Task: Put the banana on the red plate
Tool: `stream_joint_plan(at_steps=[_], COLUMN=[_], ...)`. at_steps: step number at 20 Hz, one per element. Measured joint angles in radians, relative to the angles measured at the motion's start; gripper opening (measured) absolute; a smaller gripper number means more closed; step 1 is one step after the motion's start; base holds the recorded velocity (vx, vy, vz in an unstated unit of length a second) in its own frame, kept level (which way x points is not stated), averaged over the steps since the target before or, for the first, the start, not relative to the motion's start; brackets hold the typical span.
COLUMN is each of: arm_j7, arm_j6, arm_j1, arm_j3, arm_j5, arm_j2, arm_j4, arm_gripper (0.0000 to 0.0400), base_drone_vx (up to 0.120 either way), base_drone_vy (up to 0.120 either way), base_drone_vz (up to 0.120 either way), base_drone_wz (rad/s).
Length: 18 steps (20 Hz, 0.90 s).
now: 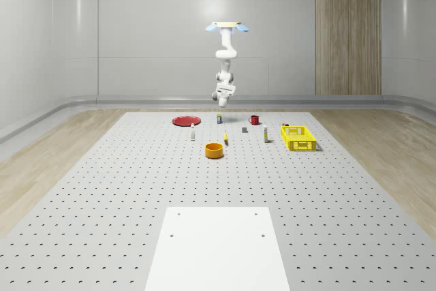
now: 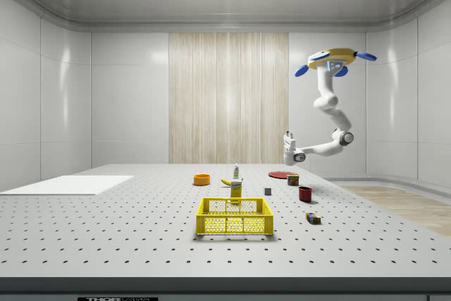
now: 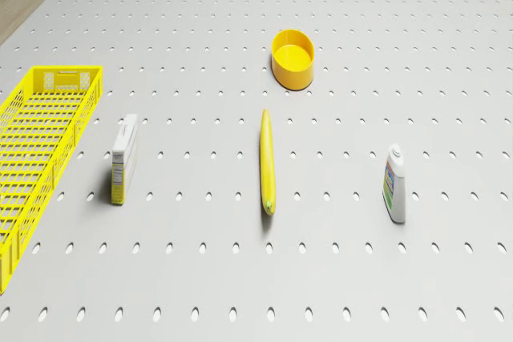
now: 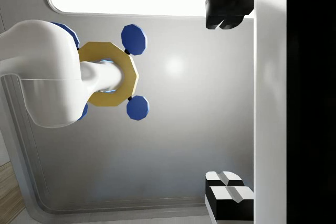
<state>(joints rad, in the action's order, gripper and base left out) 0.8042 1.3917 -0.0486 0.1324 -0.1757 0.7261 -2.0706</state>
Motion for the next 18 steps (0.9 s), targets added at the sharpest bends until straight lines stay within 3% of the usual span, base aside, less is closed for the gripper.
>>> stream_joint_plan(at_steps=[2, 8, 13, 15, 18], arm_j7=[0.01, 0.074, 0.22, 0.307, 0.44], arm_j6=[0.003, 0.023, 0.033, 0.013, -0.048], arm_j1=[-0.016, -0.106, -0.262, -0.354, -0.514], arm_j3=[0.05, 0.314, 0.628, 0.74, 0.871], arm_j5=[-0.071, -0.461, -1.002, -1.222, -1.485], arm_j2=[0.004, 0.035, 0.1, 0.13, 0.171], arm_j4=[-0.013, -0.141, -0.433, -0.559, -0.697], arm_gripper=[0.04, 0.04, 0.04, 0.04, 0.04], base_drone_vx=[0.12, 0.12, 0.024, 0.12, 0.12], base_drone_vy=[-0.12, 0.0, 0.0, 0.0, 0.0], base_drone_vz=[0.0, 0.0, -0.112, -0.12, -0.12], base_drone_wz=[0.0, 0.0, 0.0, 0.0, 0.0])
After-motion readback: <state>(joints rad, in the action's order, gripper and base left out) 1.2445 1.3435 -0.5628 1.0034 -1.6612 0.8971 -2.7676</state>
